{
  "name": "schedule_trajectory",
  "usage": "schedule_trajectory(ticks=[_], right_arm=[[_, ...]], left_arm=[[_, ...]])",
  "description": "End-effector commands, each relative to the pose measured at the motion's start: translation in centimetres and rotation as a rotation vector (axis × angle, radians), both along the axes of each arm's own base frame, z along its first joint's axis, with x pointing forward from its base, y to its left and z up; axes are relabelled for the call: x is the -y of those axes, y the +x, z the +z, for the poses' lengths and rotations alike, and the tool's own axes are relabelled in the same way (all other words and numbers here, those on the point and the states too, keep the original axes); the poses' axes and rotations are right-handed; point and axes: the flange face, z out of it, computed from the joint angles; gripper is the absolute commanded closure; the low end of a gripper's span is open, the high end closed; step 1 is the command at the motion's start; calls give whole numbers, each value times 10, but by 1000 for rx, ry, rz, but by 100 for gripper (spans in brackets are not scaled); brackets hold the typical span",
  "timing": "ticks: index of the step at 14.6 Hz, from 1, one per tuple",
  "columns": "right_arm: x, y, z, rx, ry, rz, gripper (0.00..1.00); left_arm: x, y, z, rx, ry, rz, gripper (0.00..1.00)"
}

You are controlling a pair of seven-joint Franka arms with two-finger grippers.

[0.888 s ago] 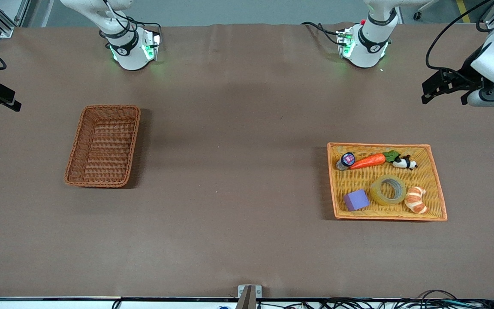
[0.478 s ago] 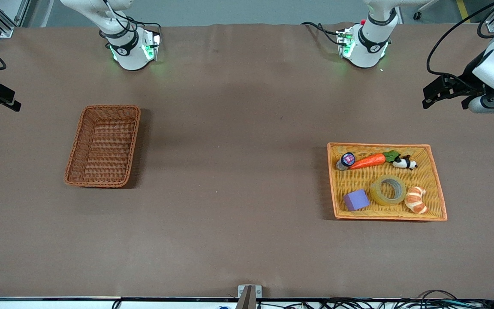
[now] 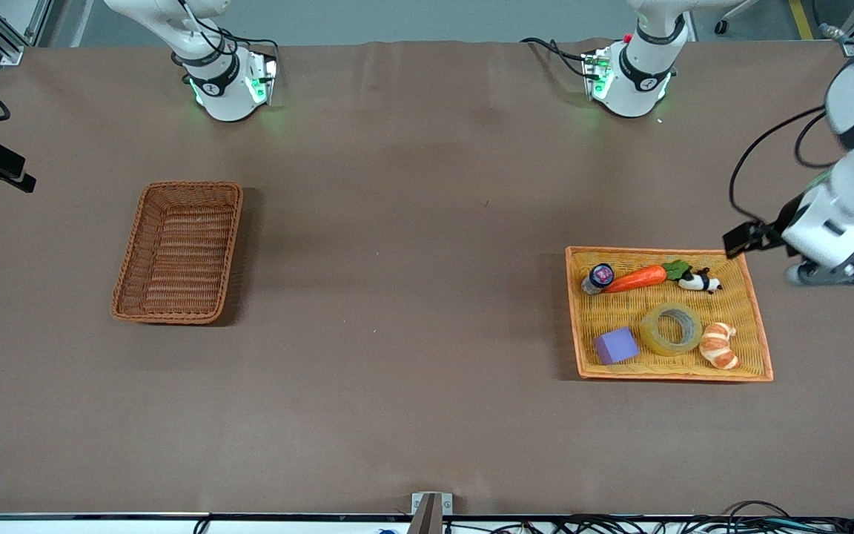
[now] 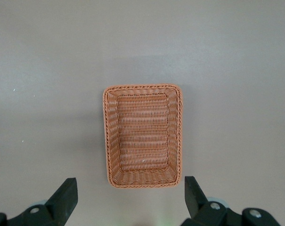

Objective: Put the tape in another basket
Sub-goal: 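Reach the left gripper down to the yellow tape roll in the tray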

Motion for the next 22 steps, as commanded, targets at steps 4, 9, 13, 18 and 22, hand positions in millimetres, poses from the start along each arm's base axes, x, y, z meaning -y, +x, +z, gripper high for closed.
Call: schedule_trajectory(ticks=[4,9,13,18,22], right_arm=[[0,0,3,-2,4,12,0],[0,0,3,-2,4,12,0],[1,0,3,-2,4,10,0],[0,0,3,-2,4,12,0],[0,0,3,-2,4,12,0]], left_arm=[[-35,22,-133,44,-22,30,0],[-43,34,-222,66,-54,44,4],[-52,35,-247,77,-64,58,19],[-49,34,-258,58,-67,61,83],[-54,40,-221,106,-56,51,100]])
